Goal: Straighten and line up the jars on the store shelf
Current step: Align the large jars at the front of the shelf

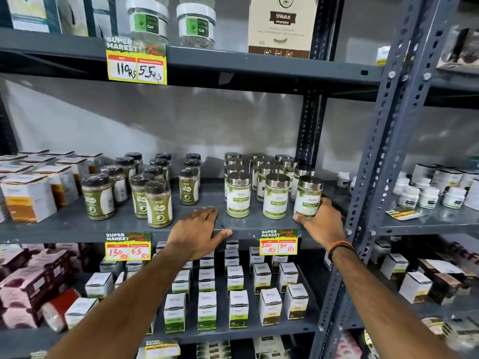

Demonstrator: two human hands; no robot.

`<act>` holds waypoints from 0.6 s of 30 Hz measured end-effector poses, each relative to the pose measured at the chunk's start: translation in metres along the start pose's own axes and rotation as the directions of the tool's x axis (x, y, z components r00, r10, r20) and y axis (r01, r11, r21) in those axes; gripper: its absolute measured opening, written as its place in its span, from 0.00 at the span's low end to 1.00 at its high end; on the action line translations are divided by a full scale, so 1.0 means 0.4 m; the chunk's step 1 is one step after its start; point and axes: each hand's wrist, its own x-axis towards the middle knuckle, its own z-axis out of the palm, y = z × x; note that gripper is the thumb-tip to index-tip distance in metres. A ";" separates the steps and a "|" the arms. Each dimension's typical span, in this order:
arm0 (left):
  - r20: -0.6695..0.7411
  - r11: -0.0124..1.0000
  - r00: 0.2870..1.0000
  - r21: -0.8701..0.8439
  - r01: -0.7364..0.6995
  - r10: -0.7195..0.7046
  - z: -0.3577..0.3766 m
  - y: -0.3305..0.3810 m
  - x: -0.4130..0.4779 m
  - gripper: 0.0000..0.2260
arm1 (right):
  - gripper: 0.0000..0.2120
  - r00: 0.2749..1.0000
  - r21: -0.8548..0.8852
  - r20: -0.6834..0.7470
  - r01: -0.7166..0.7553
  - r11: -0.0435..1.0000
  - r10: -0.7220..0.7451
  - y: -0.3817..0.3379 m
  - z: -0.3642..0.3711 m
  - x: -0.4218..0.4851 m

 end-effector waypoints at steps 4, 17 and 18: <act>-0.010 1.000 1.000 0.001 0.000 0.000 0.002 -0.001 0.000 0.43 | 0.30 0.999 -0.050 -0.009 -0.046 0.998 0.046 -0.007 0.004 0.033; -0.006 1.000 1.000 0.013 0.005 -0.005 0.008 -0.002 0.002 0.46 | 0.25 1.000 -0.043 0.001 -0.029 0.999 0.029 0.034 0.014 0.054; -0.007 1.000 1.000 0.013 0.006 -0.006 0.008 -0.002 0.001 0.46 | 0.26 0.999 -0.039 0.003 -0.032 0.999 0.032 0.033 0.013 0.053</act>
